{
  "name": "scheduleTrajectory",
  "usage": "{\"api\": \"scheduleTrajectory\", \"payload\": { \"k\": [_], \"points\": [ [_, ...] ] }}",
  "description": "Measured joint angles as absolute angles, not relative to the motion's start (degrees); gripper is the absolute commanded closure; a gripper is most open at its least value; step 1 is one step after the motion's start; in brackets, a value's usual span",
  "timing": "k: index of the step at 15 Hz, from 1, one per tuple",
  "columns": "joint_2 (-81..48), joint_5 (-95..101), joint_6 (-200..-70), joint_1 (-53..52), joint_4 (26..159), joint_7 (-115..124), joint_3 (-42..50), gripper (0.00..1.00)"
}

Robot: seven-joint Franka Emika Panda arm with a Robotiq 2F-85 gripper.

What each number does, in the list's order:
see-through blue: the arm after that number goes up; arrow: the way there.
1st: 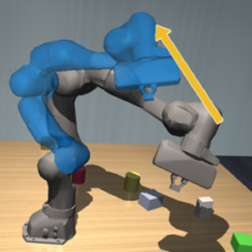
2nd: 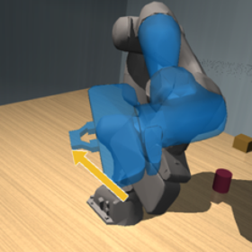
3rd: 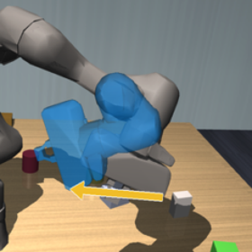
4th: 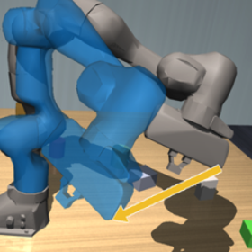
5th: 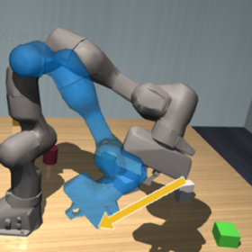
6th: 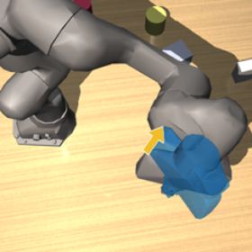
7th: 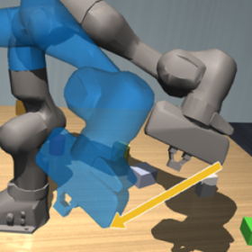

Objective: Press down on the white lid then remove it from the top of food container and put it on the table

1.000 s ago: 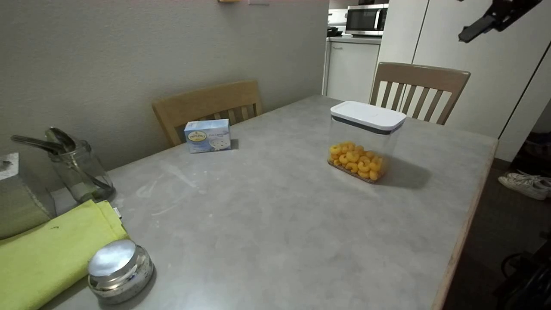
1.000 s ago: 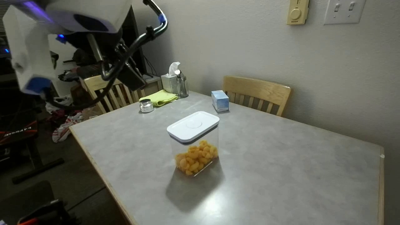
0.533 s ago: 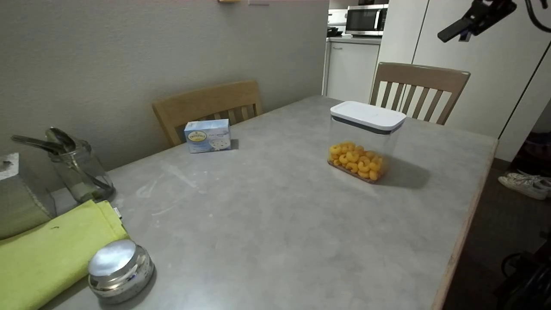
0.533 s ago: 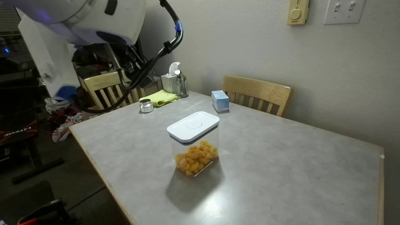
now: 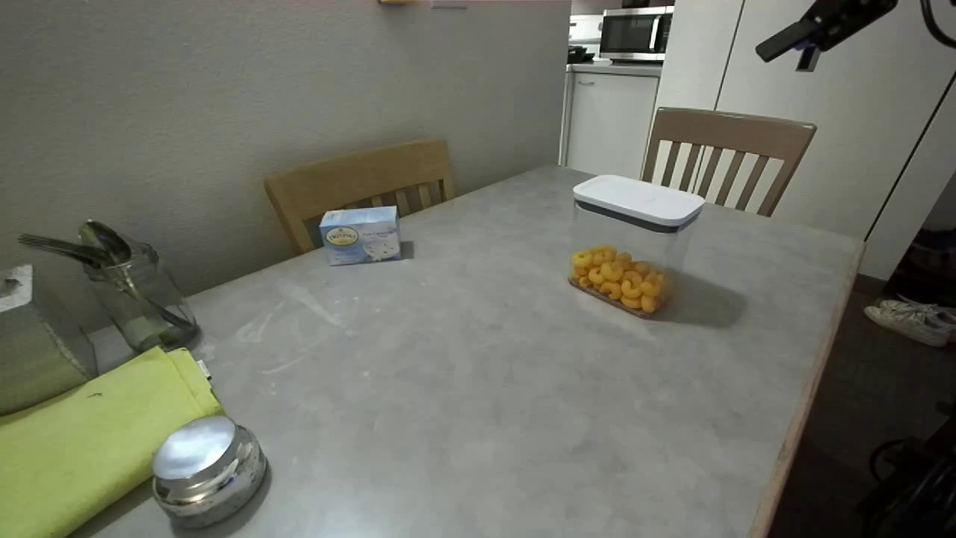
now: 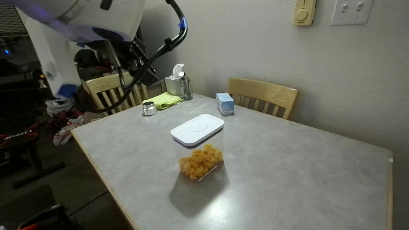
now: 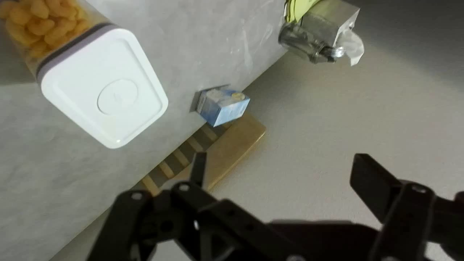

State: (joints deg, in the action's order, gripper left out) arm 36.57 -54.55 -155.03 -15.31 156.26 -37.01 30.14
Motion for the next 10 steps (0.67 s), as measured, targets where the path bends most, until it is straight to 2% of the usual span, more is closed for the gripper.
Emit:
{"api": "scheduleTrajectory", "payload": {
  "k": [3,5,7,10],
  "points": [
    [36.34,-59.07,-165.22,-19.68,155.70,-37.82,29.92,0.00],
    [34.83,-57.63,-165.23,-20.44,154.31,-37.30,29.96,0.00],
    [32.31,-52.80,-161.83,-19.91,152.51,-34.91,30.19,0.00],
    [28.52,-41.80,-148.91,-18.43,148.43,-30.37,32.53,0.00]
  ]
}}
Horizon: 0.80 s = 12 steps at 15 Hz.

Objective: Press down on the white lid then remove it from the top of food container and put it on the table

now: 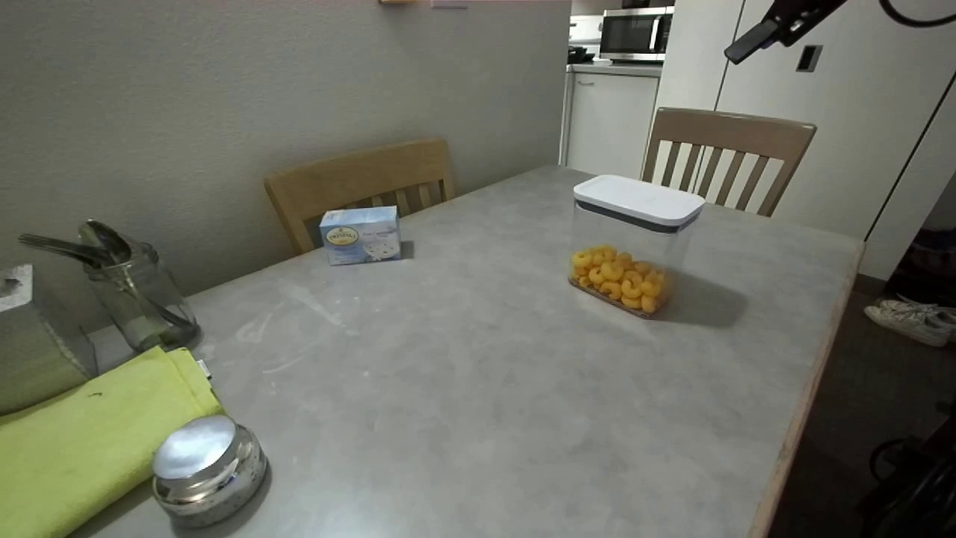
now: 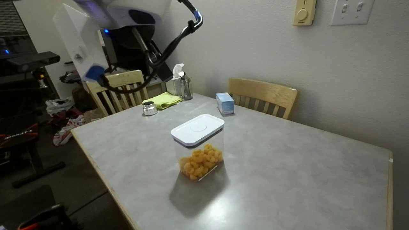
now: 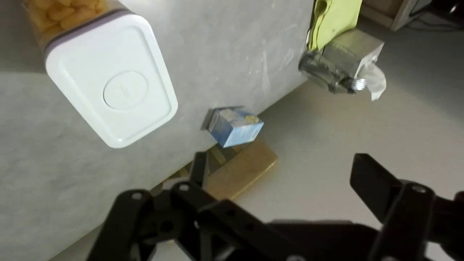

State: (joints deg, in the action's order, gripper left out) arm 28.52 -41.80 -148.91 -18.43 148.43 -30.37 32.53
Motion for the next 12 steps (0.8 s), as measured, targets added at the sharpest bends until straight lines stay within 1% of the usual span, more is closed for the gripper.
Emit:
{"api": "scheduleTrajectory", "payload": {
  "k": [4,6,10,12],
  "points": [
    [26.00,-30.37,-130.22,-20.40,140.81,-29.15,40.41,0.00],
    [24.50,-27.14,-122.61,-21.09,136.58,-29.25,42.93,0.00],
    [22.73,-26.74,-120.87,-21.52,134.51,-29.31,43.23,0.00],
    [22.07,-27.79,-120.35,-19.05,134.54,-29.61,40.80,0.00]
  ]
}}
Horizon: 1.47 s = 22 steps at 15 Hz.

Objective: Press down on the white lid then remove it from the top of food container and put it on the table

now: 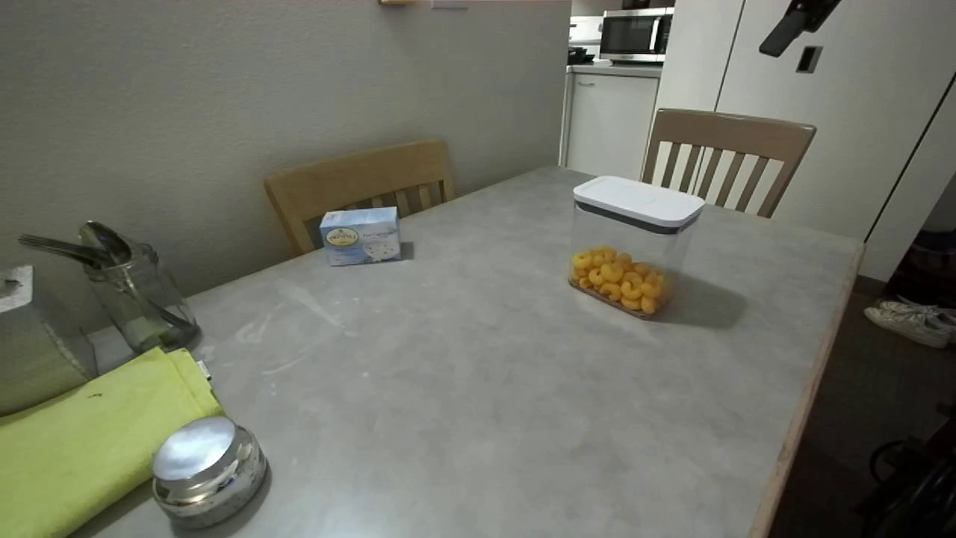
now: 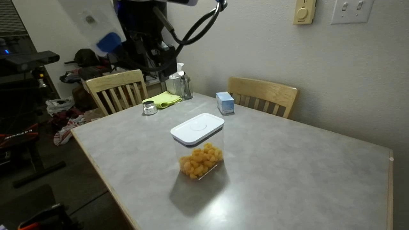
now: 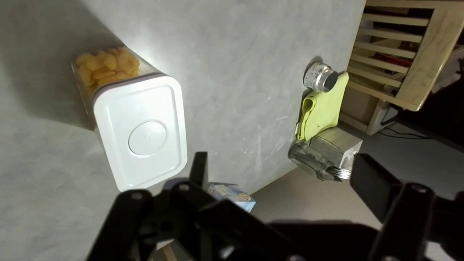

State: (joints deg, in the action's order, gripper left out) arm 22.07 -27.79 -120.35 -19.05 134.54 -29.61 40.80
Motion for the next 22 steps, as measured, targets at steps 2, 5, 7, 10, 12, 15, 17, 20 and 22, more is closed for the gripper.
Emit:
{"api": "scheduleTrajectory", "payload": {
  "k": [2,5,7,10,12,15,17,20,22],
  "points": [
    [20.75,-27.11,-117.09,-15.35,134.08,-29.51,37.57,0.00],
    [16.57,-24.97,-110.22,-9.89,131.37,-29.50,33.50,0.00],
    [12.80,-22.90,-106.51,-6.62,128.63,-29.50,30.68,0.00],
    [6.21,-19.12,-102.33,-2.52,123.36,-29.53,25.95,0.00],
    [1.83,-16.35,-101.06,-0.36,119.20,-29.54,22.94,0.00],
    [-3.80,-14.36,-101.31,2.65,113.19,-29.43,19.31,0.00],
    [-6.53,-15.99,-101.52,4.55,110.36,-29.42,17.39,0.00],
    [-8.36,-17.61,-101.52,5.73,108.86,-29.42,16.31,0.00],
    [-8.37,-17.58,-101.50,6.19,108.77,-29.42,15.82,0.00]
  ]
}}
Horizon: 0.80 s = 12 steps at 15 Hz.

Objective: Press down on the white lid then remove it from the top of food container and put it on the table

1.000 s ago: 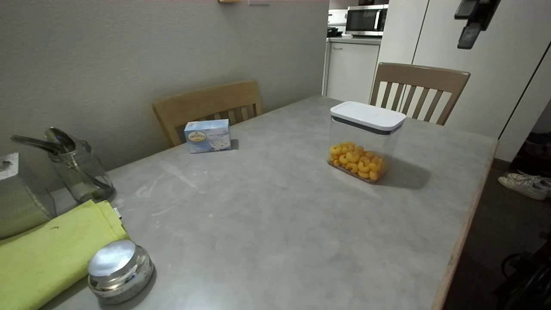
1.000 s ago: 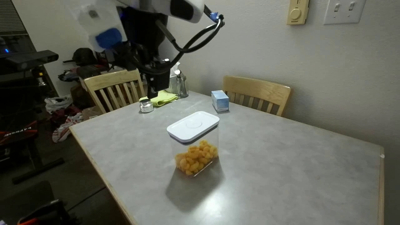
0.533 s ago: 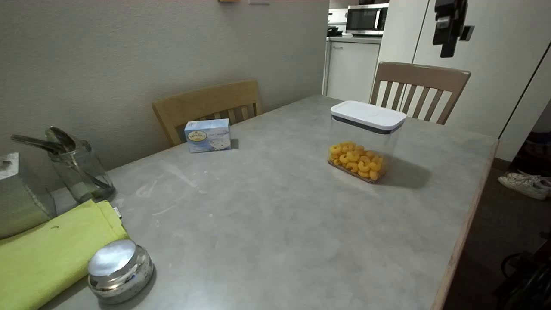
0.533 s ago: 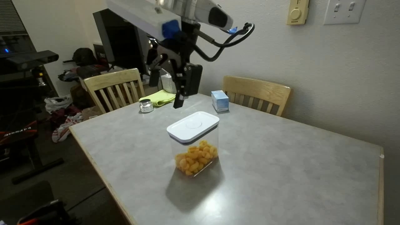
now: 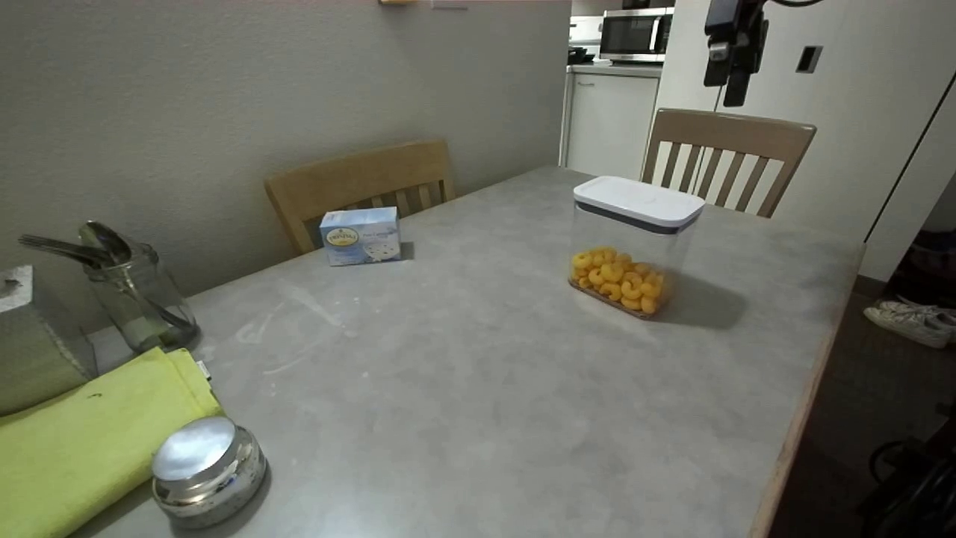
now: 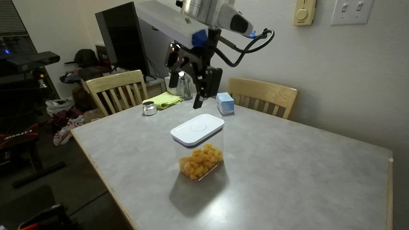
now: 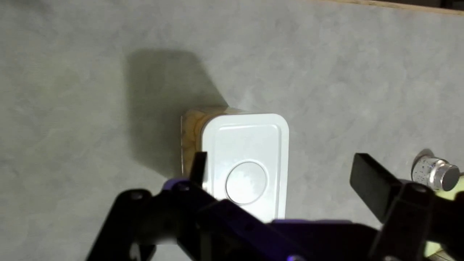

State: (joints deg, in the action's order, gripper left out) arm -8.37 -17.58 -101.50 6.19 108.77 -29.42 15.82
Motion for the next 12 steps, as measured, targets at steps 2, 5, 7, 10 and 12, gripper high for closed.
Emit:
{"api": "scheduleTrajectory", "payload": {
  "k": [2,5,7,10,12],
  "points": [
    [-8.38,-17.11,-101.45,6.99,108.77,-27.82,14.60,0.00],
    [-9.35,-16.31,-101.45,7.16,108.42,-23.80,12.54,0.00],
    [-11.85,-15.66,-101.45,7.05,106.85,-21.69,10.46,0.01],
    [-17.19,-13.47,-101.32,6.88,102.76,-20.13,7.59,0.32],
    [-20.49,-11.55,-101.25,6.88,100.00,-19.99,6.61,0.46]
  ]
}}
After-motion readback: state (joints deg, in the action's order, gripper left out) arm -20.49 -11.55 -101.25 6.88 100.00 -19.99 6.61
